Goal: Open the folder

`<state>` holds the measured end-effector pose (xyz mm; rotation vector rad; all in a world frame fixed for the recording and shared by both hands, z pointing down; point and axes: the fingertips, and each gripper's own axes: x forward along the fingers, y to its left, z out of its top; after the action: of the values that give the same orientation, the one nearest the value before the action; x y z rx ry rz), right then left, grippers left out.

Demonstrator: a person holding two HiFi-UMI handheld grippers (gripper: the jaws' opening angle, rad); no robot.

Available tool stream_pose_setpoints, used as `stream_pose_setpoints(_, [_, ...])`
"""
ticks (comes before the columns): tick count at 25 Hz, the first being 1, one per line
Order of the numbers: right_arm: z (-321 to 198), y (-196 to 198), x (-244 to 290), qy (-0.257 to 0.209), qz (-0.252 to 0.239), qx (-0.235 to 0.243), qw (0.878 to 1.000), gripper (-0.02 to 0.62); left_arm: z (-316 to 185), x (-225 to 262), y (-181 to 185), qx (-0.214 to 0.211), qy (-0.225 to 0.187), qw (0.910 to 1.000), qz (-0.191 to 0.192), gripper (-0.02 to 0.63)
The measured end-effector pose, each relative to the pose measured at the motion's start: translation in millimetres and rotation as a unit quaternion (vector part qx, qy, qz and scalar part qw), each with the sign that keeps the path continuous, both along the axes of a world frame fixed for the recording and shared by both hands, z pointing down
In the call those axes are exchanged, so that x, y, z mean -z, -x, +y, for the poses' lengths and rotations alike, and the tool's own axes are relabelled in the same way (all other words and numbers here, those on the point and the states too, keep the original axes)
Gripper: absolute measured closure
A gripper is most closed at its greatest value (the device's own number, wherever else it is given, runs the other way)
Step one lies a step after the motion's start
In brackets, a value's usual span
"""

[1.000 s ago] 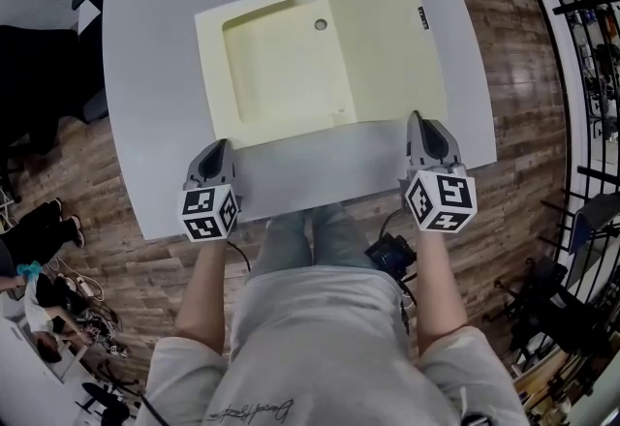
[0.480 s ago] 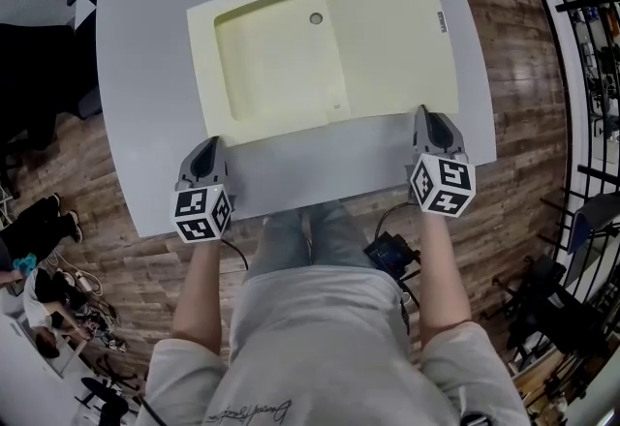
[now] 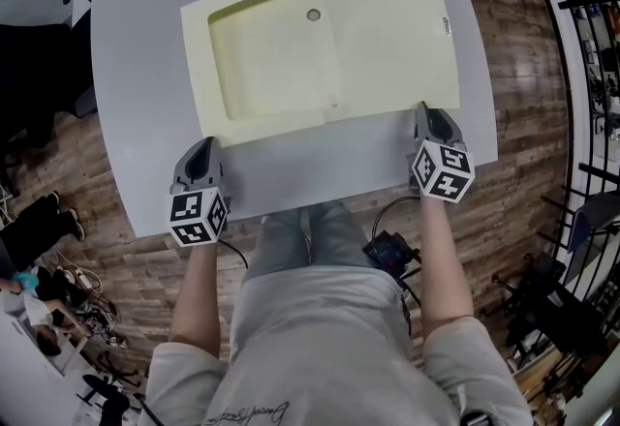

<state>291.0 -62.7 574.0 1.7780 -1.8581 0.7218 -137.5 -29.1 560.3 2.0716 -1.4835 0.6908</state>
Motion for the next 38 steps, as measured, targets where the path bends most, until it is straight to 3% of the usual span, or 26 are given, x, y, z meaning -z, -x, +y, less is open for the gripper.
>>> stream_pose_setpoints(9, [-0.7, -10.0, -26.1, 0.044, 0.005, -0.026, 0.999, 0.474, -0.9, 2.1, 0.8, 0.0, -0.002, 1.0, -0.004, 0.597])
stream_pose_setpoints(19, [-0.3, -14.8, -29.8, 0.054, 0.035, -0.045, 0.997, 0.437, -0.5, 3.3, 1.4, 0.002, -0.002, 1.0, -0.001, 0.597])
stream_pose_setpoints(31, [5.6, -33.4, -43.2, 0.081, 0.041, -0.093, 0.991, 0.324, -1.6, 3.6, -0.5, 0.002, -0.001, 1.0, 0.001, 0.597])
stream_pose_setpoints(34, [4.8, -33.1, -41.9, 0.076, 0.056, -0.085, 0.992, 0.321, -1.5, 3.2, -0.5, 0.002, -0.002, 1.0, 0.001, 0.597])
stream_pose_setpoints(38, [0.2, -23.5, -35.5, 0.07, 0.133, -0.022, 0.988, 0.339, -1.0, 3.3, 0.4, 0.002, -0.001, 1.0, 0.0, 0.597])
